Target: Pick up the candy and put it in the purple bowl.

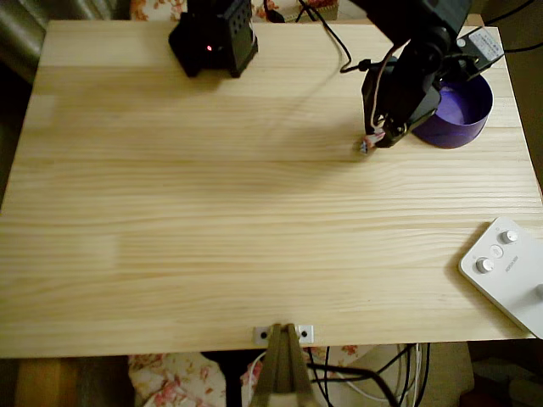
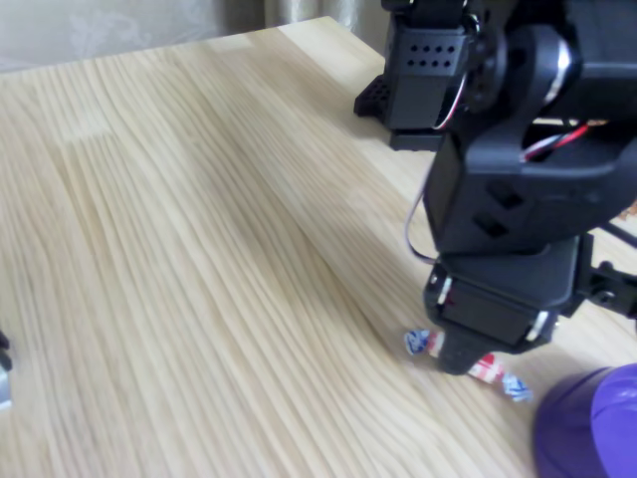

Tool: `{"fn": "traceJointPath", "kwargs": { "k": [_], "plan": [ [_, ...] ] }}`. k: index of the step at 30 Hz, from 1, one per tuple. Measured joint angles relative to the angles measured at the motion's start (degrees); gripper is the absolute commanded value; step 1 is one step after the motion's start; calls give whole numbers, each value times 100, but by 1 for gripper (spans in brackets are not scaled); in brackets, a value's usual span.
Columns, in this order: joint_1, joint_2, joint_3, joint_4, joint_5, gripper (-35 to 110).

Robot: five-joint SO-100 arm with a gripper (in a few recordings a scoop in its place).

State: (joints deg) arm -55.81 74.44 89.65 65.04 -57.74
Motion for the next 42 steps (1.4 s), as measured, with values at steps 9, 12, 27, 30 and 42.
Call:
{"fn": "traceJointPath", "kwargs": {
  "k": [9, 12, 27, 30, 42],
  "plan": [
    [141, 1564, -123, 70, 949, 1],
    [18, 2021, -220, -9, 1529, 1],
    [-1292, 2540, 272, -1477, 3902, 1],
    [-1327, 2461, 272, -1538, 3867, 1],
    [-1793, 1670, 264, -1749, 3850, 1]
  ]
}}
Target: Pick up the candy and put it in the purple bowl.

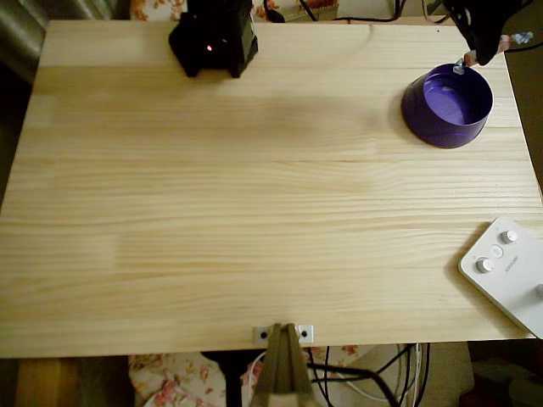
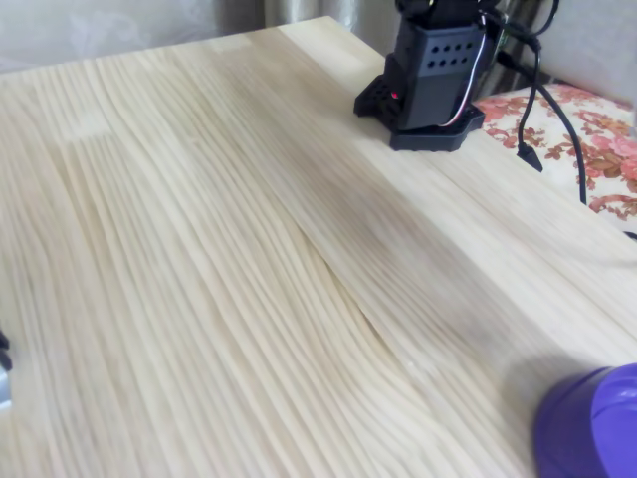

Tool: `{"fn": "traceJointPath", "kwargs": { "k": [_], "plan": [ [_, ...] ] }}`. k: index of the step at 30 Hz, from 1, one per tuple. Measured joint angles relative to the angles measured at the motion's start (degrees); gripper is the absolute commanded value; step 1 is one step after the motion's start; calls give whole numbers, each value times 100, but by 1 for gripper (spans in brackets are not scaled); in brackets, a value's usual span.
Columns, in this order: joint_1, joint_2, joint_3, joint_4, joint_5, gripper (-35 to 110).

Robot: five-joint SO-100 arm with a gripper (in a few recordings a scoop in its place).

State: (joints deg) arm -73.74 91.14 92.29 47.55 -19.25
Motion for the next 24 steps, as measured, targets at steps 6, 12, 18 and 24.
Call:
{"fn": "traceJointPath", "kwargs": {
  "k": [6, 12, 18, 24],
  "plan": [
    [-97, -457, -9, -18, 0, 5],
    [9, -580, -18, -18, 0, 13],
    [105, -580, -26, -105, -53, 16],
    [132, -580, -26, -35, -53, 0]
  ]
}}
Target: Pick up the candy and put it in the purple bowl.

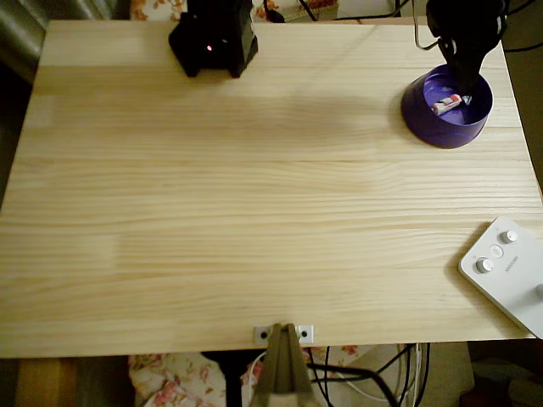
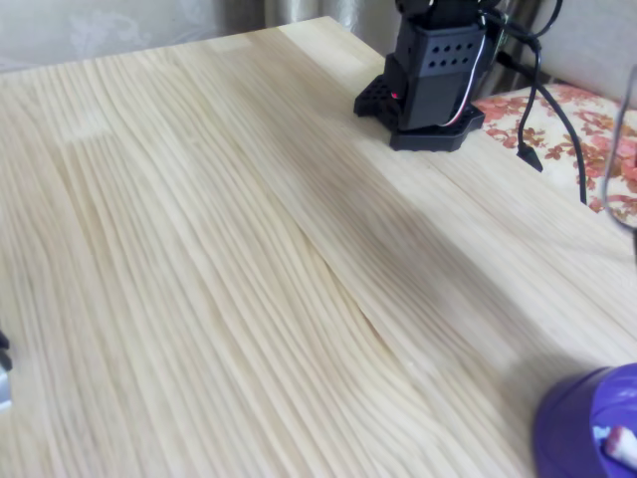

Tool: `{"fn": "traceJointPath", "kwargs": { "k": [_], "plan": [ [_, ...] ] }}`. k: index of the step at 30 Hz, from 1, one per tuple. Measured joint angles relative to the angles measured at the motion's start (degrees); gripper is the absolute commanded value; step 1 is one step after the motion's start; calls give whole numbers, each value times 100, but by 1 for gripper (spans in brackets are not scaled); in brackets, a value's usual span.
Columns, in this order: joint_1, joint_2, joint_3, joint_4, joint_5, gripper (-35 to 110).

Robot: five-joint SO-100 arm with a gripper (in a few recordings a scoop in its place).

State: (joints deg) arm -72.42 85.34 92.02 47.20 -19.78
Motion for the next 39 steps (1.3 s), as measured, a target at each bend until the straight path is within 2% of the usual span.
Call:
{"fn": "traceJointPath", "kwargs": {
  "k": [7, 18, 23, 29, 39],
  "plan": [
    [290, 167, 0, 519, -167, 0],
    [1125, 1731, -35, 2479, -853, 0],
    [1635, 2760, 896, 2672, -914, 0],
    [3287, 4034, 2566, 2329, -677, 0],
    [7093, 5511, 4113, 1661, 44, -1]
  ]
}}
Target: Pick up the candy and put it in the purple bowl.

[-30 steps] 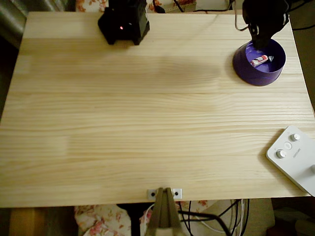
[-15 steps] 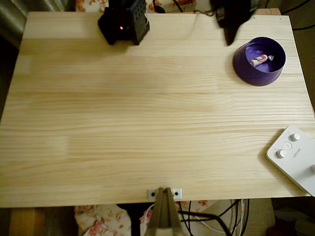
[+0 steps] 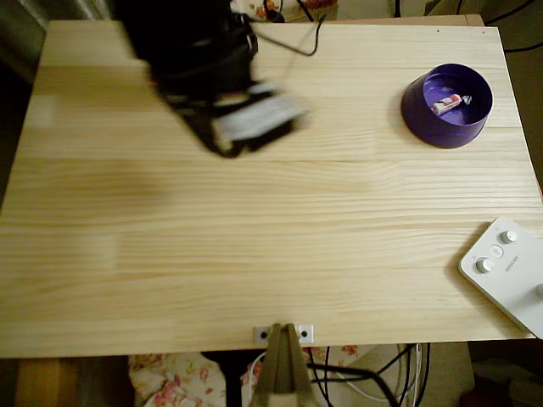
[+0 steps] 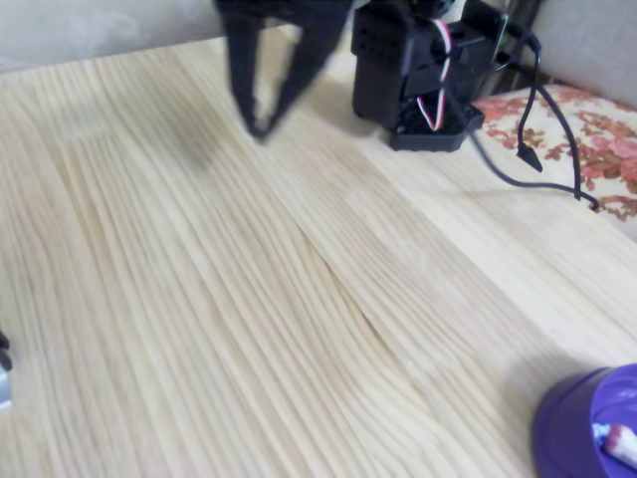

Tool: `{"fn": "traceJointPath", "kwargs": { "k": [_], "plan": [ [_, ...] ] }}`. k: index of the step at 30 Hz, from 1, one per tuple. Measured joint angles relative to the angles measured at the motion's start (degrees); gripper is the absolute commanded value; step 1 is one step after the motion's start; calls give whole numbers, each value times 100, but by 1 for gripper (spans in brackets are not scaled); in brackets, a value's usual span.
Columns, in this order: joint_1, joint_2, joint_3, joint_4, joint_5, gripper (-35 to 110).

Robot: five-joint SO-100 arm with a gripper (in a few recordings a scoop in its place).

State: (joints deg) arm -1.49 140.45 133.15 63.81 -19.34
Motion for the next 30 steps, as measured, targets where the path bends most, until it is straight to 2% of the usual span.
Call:
{"fn": "traceJointPath", "kwargs": {
  "k": [5, 8, 12, 17, 30],
  "plan": [
    [1626, 1037, 932, -387, 967, -1],
    [2004, 1872, 1529, -334, 1371, -1],
    [2109, 3085, 2259, -114, 1881, -1],
    [1723, 4518, 2936, 299, 2391, -1],
    [1564, 4799, 3964, -18, 2443, -1]
  ]
}}
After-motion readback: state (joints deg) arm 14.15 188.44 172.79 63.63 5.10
